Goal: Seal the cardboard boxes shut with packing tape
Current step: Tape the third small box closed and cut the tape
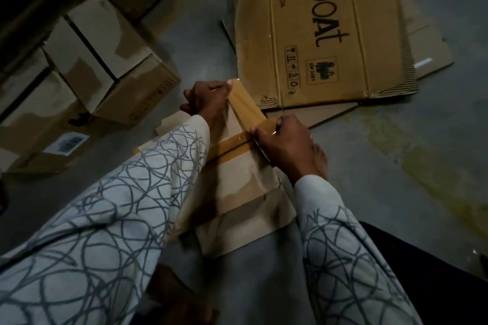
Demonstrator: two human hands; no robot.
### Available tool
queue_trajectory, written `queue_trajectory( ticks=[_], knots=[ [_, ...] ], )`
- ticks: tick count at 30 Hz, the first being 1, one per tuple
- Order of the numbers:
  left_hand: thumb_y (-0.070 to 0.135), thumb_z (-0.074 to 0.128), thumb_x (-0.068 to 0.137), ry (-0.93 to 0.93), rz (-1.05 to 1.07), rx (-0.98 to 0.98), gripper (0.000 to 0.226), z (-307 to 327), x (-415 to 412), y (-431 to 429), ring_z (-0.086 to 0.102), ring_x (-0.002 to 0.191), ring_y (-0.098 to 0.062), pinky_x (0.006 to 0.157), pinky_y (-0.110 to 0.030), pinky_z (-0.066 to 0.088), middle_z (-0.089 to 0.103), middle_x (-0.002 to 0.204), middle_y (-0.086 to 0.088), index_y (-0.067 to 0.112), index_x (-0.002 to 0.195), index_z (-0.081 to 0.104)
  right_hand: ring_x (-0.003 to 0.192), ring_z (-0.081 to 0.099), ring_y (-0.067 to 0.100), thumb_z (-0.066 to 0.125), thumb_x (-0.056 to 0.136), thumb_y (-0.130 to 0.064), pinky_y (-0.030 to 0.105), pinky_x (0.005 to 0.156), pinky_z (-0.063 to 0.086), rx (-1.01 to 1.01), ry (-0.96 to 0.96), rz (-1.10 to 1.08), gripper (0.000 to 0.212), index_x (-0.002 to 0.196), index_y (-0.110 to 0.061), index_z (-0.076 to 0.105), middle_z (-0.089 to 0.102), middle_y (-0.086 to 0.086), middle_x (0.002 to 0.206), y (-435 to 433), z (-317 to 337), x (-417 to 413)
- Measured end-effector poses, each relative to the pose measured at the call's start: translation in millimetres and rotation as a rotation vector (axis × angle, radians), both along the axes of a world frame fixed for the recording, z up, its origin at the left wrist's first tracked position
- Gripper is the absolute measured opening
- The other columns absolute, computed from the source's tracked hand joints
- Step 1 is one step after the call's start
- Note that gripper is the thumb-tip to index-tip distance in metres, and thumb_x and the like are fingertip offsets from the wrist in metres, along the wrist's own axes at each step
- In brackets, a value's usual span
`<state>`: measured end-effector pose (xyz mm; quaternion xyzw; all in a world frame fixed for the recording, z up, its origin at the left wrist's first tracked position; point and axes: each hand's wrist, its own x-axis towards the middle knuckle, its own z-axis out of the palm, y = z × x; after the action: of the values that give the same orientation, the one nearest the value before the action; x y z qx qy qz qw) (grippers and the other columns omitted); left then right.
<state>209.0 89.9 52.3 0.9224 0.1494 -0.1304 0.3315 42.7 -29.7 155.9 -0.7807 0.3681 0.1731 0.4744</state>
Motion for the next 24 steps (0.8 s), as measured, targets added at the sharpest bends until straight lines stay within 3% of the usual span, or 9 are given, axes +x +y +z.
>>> queue_trajectory(
  ticks=[2,5,7,10,14,18,20,22,24],
  knots=[
    [0.06,0.072,0.08,0.041,0.087,0.012,0.03,5.3,-8.1,-1.6,0.035,0.128,-0.042,0.109,-0.046,0.029,0.044,0.136,-0.011,0.036,0.074,0.055,0.119,0.055,0.026,0.066,0.093,-0.047,0.025,0.074,0.029,0.026,0.017,0.016,0.048,0.126,-0.016,0.053,0.059,0.006,0.128,-1.0,0.7,1.8],
    [0.058,0.073,0.08,0.079,0.104,0.033,0.036,15.4,-14.1,-4.9,0.036,0.129,-0.043,0.111,-0.056,0.032,0.041,0.136,-0.015,0.036,0.078,0.045,0.118,0.053,0.026,0.065,0.093,-0.046,0.026,0.066,0.029,0.036,0.034,0.021,0.048,0.127,-0.015,0.051,0.058,0.006,0.129,1.0,6.4,2.6],
    [0.06,0.074,0.079,0.114,0.072,0.06,0.035,13.7,-10.8,-4.3,0.034,0.135,-0.043,0.114,-0.057,0.029,0.043,0.139,-0.018,0.035,0.094,0.054,0.12,0.053,0.027,0.065,0.094,-0.045,0.026,0.071,0.029,0.024,0.043,0.025,0.048,0.128,-0.015,0.05,0.058,0.006,0.129,2.7,7.8,1.5],
    [0.07,0.069,0.074,0.141,0.004,0.179,0.065,8.9,-5.4,3.5,0.037,0.136,-0.041,0.115,-0.059,0.022,0.055,0.137,-0.014,0.02,0.115,0.07,0.12,0.055,0.029,0.065,0.093,-0.045,0.026,0.076,0.029,0.017,0.025,0.017,0.049,0.128,-0.013,0.05,0.059,0.008,0.129,5.7,9.5,-0.8],
    [0.057,0.053,0.093,0.004,-0.096,0.151,0.036,7.6,-23.4,0.3,0.053,0.122,-0.033,0.103,-0.045,0.03,0.065,0.126,-0.003,0.033,0.111,0.073,0.12,0.054,0.029,0.062,0.095,-0.046,0.027,0.07,0.024,0.024,-0.009,0.029,0.048,0.127,-0.012,0.049,0.058,0.007,0.127,7.2,12.9,-2.7],
    [0.043,0.036,0.104,0.078,-0.267,0.121,0.038,3.5,-40.9,-4.2,0.045,0.131,-0.028,0.114,-0.042,0.026,0.058,0.138,-0.002,0.036,0.129,0.063,0.108,0.054,0.022,0.058,0.095,-0.055,0.027,0.052,0.018,0.012,-0.024,0.061,0.053,0.128,-0.014,0.05,0.059,0.005,0.125,5.2,11.4,-10.4],
    [0.044,0.038,0.103,0.148,-0.191,0.124,0.039,4.4,-34.9,-6.9,0.041,0.131,-0.031,0.116,-0.043,0.026,0.051,0.142,-0.007,0.033,0.132,0.062,0.114,0.055,0.025,0.058,0.094,-0.058,0.027,0.06,0.024,-0.01,-0.015,0.063,0.058,0.128,-0.012,0.051,0.06,0.006,0.127,4.2,5.2,-17.3],
    [0.049,0.042,0.099,0.227,-0.164,0.13,0.042,8.3,-29.6,-9.3,0.039,0.131,-0.033,0.116,-0.043,0.027,0.046,0.144,-0.007,0.035,0.135,0.06,0.119,0.054,0.03,0.057,0.09,-0.064,0.027,0.08,0.037,-0.06,0.012,0.039,0.059,0.12,-0.013,0.055,0.062,0.01,0.121,6.9,-8.2,-28.6],
    [0.052,0.045,0.097,0.268,-0.137,0.128,0.046,11.4,-26.7,-8.3,0.04,0.13,-0.033,0.115,-0.043,0.028,0.045,0.142,-0.008,0.032,0.136,0.058,0.118,0.054,0.035,0.053,0.08,-0.076,0.046,0.097,0.046,-0.132,-0.017,-0.024,0.063,0.106,-0.019,0.056,0.062,0.015,0.121,12.5,-19.4,-44.8]
  ],
)
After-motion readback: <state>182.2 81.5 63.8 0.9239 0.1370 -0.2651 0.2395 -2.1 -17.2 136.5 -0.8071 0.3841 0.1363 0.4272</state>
